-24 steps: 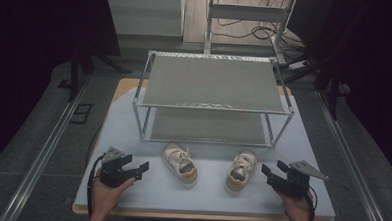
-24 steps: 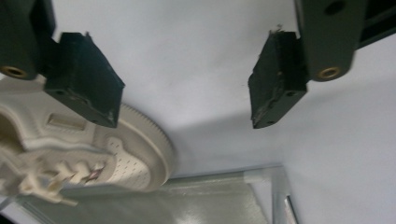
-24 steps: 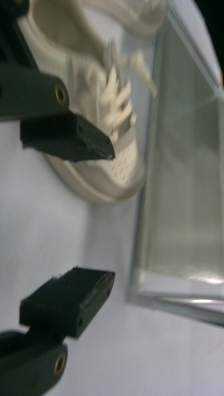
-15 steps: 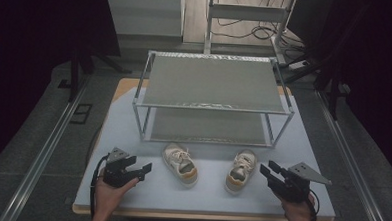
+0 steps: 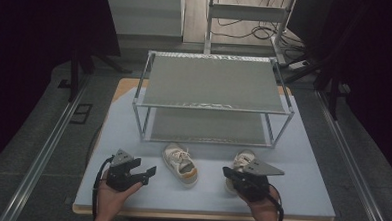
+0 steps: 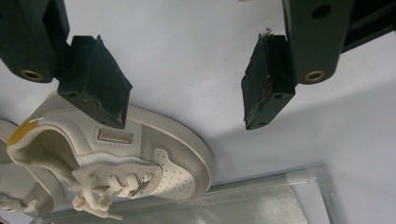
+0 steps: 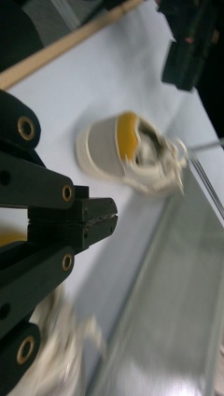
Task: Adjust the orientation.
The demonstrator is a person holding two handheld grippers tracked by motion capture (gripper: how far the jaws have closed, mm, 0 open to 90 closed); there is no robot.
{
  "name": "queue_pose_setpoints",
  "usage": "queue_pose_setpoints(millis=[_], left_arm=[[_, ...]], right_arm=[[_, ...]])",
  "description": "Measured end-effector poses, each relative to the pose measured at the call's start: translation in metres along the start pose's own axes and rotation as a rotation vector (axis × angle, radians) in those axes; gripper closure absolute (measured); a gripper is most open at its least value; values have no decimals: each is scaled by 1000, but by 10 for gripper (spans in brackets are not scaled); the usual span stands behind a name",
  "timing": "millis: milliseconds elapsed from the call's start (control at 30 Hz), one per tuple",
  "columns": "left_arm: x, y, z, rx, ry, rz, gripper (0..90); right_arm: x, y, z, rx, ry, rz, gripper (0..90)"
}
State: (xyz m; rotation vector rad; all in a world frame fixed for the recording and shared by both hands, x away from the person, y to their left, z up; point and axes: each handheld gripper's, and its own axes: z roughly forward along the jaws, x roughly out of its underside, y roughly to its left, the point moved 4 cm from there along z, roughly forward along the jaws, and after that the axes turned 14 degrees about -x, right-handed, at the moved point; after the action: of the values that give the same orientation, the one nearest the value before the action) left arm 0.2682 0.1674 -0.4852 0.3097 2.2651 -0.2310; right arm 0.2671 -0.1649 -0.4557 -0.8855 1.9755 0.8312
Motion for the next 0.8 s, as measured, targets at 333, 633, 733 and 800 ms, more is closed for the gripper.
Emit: queue_pose_setpoints(millis=[333, 633, 733, 800], left_arm=[[1, 1, -3, 20, 5, -10, 307], [4, -8, 4, 35, 27, 14, 305], [4, -10, 3, 38, 27, 20, 304], [4, -10, 2, 37, 24, 19, 303]], right_arm=[[11, 27, 51, -43, 94, -5, 893], [20, 31, 70, -2, 121, -5, 884], [20, 33, 74, 20, 120, -14, 882], [20, 32, 74, 49, 113, -15, 882]])
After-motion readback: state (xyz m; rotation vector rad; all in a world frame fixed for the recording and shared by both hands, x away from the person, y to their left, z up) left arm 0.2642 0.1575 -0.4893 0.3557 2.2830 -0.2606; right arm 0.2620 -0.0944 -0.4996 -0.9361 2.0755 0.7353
